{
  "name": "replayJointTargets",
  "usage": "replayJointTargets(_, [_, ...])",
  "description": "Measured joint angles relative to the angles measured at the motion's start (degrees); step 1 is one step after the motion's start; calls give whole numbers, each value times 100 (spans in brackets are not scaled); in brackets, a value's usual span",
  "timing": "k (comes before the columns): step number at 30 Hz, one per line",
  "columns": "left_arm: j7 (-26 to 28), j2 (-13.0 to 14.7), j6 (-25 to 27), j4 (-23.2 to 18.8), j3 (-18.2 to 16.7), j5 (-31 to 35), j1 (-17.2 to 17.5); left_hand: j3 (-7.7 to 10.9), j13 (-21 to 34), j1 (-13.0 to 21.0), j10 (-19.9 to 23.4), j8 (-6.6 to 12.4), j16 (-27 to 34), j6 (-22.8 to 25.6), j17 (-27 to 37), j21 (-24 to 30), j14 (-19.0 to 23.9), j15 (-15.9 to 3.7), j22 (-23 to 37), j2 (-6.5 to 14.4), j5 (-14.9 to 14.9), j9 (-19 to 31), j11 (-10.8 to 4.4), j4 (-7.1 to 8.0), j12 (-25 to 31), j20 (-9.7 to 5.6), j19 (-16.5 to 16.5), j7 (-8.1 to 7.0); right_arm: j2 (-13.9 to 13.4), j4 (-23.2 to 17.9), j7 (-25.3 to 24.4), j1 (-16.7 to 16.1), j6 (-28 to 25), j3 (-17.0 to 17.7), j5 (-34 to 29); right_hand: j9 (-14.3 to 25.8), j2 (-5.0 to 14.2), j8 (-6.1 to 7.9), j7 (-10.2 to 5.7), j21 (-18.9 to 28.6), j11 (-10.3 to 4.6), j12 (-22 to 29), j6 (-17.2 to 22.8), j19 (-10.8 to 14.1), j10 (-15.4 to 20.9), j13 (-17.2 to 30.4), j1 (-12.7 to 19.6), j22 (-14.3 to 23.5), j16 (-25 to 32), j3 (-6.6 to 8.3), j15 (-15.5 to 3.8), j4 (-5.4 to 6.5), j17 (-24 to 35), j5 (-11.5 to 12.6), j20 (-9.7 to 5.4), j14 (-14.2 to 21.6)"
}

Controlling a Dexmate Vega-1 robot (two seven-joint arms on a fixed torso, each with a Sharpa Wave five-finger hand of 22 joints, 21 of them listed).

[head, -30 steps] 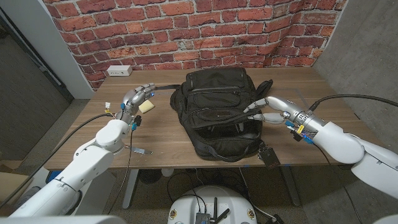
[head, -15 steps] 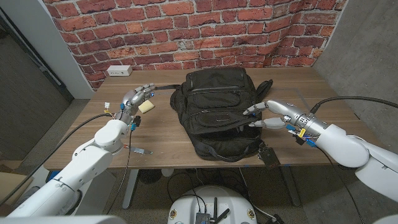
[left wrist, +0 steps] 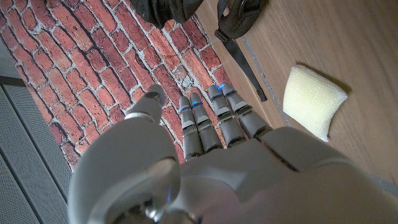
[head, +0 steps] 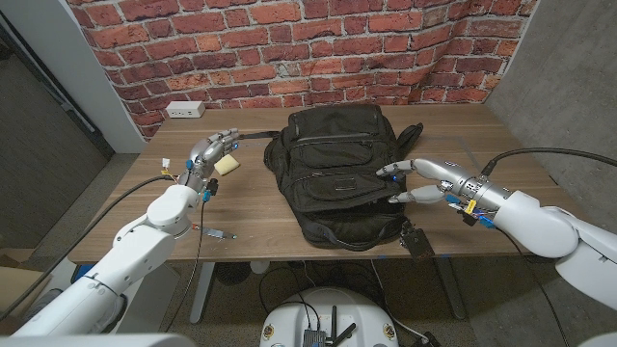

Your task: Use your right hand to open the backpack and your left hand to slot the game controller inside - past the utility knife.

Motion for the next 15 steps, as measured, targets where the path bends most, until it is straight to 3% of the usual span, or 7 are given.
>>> replayJointTargets(6, [36,-36,-8,53,28,7,-49,0,0,-1,0,0,0,-33,0,0,-4,-4,0,-1,0,0,0,0,0,0,0,-23,-41,0,269,42,-36,51,64,0,-39,0,1,-146,17,0,-324,-108,-349,-103,37,0,-123,-47,11,-2,-119,-16,-9,-229])
replayJointTargets(15, [119,-106,-33,153,61,52,-142,0,0,-23,-22,0,0,-32,0,0,-4,-4,0,-23,0,0,22,0,0,0,0,-23,-163,35,702,143,-143,138,264,-25,-61,-22,57,-473,143,0,-1050,-355,-1068,-294,15,1,-261,-110,19,18,-378,-44,174,-775])
